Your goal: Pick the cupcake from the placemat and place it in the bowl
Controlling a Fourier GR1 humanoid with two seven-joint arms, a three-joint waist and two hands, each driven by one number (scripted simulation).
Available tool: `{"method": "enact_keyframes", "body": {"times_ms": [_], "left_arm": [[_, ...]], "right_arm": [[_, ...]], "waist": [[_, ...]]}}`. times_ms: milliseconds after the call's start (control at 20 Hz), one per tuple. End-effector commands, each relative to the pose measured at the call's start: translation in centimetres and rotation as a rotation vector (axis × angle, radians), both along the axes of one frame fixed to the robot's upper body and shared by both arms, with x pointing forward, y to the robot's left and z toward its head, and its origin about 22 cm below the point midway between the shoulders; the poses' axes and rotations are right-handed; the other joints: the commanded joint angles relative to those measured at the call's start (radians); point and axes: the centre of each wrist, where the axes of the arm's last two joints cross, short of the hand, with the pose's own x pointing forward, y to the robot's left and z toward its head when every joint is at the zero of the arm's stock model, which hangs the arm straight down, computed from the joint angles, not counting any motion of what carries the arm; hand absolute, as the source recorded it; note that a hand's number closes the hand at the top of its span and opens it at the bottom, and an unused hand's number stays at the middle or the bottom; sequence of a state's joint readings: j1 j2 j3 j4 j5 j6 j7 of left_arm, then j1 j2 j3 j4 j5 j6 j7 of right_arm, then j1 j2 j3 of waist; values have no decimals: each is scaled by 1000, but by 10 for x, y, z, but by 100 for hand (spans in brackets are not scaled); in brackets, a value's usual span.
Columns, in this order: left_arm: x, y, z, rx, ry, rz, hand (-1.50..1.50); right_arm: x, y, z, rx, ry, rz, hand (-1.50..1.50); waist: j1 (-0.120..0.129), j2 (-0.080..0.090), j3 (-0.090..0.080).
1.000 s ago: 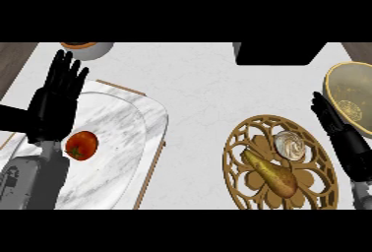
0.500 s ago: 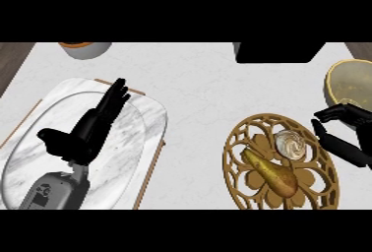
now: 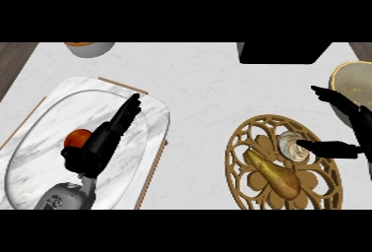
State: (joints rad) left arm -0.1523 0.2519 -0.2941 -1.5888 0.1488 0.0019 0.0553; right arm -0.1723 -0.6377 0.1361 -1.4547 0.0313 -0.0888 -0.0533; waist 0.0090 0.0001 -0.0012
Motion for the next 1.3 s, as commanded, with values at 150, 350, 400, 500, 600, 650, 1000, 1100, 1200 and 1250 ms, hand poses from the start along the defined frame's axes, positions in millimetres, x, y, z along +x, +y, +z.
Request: {"method": "enact_keyframes", "body": {"times_ms": [150,350,400,500,600,650,1000,1100,1200,1250], "left_arm": [[5,-7,-2,22,12,-23,0],[7,3,6,12,-4,-17,0],[7,6,-6,6,10,-16,0],[7,-13,3,-2,7,-18,0],[8,8,2,2,23,-25,0],[1,-4,-4,14,10,-16,0],[8,-8,-5,1,11,-22,0],[5,2,7,-3,-3,-11,0],[1,1,1,1,10,0,0],[-5,8,-14,-7,20,5,0]], "right_arm": [[18,2,59,-470,267,36,-150],[22,11,66,-584,565,161,-150],[22,16,78,-625,609,194,-150],[31,23,90,-599,686,218,-150],[33,51,99,-616,724,244,-150],[40,41,116,-611,748,241,-150],[50,81,106,-635,836,227,-150],[47,94,106,-642,835,236,-150],[42,92,97,-644,836,231,-150],[40,92,95,-638,828,224,-150]], "waist": [[9,1,-4],[27,1,-4],[15,1,-6],[10,-1,-2],[7,-2,-2],[6,-2,-2],[-4,0,0],[-3,-1,1],[-5,-1,1],[-6,-1,1]]}}
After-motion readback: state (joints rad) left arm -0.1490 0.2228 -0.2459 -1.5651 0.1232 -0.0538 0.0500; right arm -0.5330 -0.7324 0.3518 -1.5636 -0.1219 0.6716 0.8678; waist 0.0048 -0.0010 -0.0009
